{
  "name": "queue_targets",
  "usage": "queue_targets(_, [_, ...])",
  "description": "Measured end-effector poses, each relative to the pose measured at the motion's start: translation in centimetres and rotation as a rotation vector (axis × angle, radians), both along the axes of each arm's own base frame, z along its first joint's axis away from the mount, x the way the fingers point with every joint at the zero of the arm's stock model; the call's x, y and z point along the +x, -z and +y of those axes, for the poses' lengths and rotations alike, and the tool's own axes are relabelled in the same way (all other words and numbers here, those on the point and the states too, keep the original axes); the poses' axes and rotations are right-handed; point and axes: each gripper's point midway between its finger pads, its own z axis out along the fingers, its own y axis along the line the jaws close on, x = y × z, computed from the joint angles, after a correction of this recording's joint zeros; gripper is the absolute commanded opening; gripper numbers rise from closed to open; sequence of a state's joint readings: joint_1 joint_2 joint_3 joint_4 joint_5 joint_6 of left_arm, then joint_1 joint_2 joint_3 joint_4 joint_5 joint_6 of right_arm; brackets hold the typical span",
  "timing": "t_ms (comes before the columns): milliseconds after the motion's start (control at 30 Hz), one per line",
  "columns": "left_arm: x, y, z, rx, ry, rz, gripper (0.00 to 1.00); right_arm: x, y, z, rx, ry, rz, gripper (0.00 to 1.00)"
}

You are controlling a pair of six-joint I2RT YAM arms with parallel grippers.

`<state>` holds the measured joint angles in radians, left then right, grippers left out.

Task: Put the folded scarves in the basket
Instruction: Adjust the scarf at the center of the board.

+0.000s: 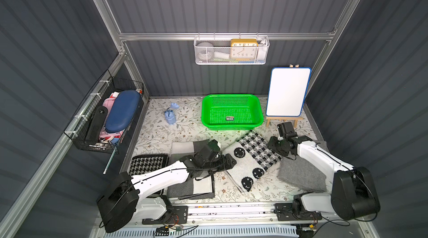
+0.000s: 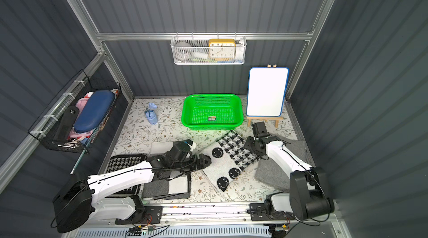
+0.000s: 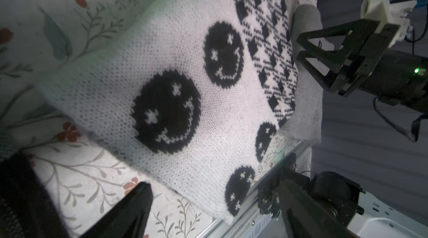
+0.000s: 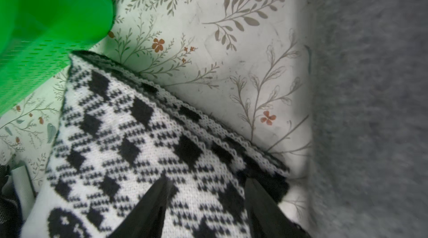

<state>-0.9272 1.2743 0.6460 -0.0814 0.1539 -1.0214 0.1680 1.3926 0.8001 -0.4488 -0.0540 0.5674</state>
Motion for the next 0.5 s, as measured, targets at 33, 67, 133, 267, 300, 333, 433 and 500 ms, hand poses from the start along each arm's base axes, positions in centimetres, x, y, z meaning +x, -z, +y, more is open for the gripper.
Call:
queue_targets(33, [-0.3, 0.4, 0.2, 0.006, -0.002, 0.012, 0.91, 0.3, 0.4, 0.1, 0.004, -0.004, 0.013, 0.58])
queue_targets(67, [-0.6, 1.2, 0.6, 0.018, -0.01, 0.033, 0.91, 0.5, 0.8, 0.3, 0.011, -0.012, 0.029, 0.58])
queue_targets(133, [-0.9, 2.0, 1.0, 0.029, -0.022, 0.055, 0.92, 0.5, 1.3, 0.6, 0.025, -0.024, 0.051, 0.58])
queue_targets(267, [-0.8, 3.0, 0.6, 0.029, -0.034, 0.08, 0.93, 0.2, 1.6, 1.1, 0.048, -0.037, 0.061, 0.58])
queue_targets(300, [-0.7, 3.4, 0.5, 0.03, -0.039, 0.09, 0.93, -0.1, 1.6, 1.1, 0.055, -0.039, 0.059, 0.59])
queue_targets(333, [-0.6, 3.6, 0.4, 0.031, -0.04, 0.093, 0.93, -0.4, 1.6, 1.1, 0.057, -0.04, 0.057, 0.58])
queue_targets(433, [-0.2, 5.3, -0.1, 0.066, -0.049, 0.12, 0.94, -1.7, 1.8, 1.0, 0.065, -0.035, 0.061, 0.59])
queue_targets(500, [0.8, 5.1, -0.9, 0.069, -0.059, 0.112, 0.95, -2.9, 2.0, 1.0, 0.075, -0.031, 0.063, 0.58])
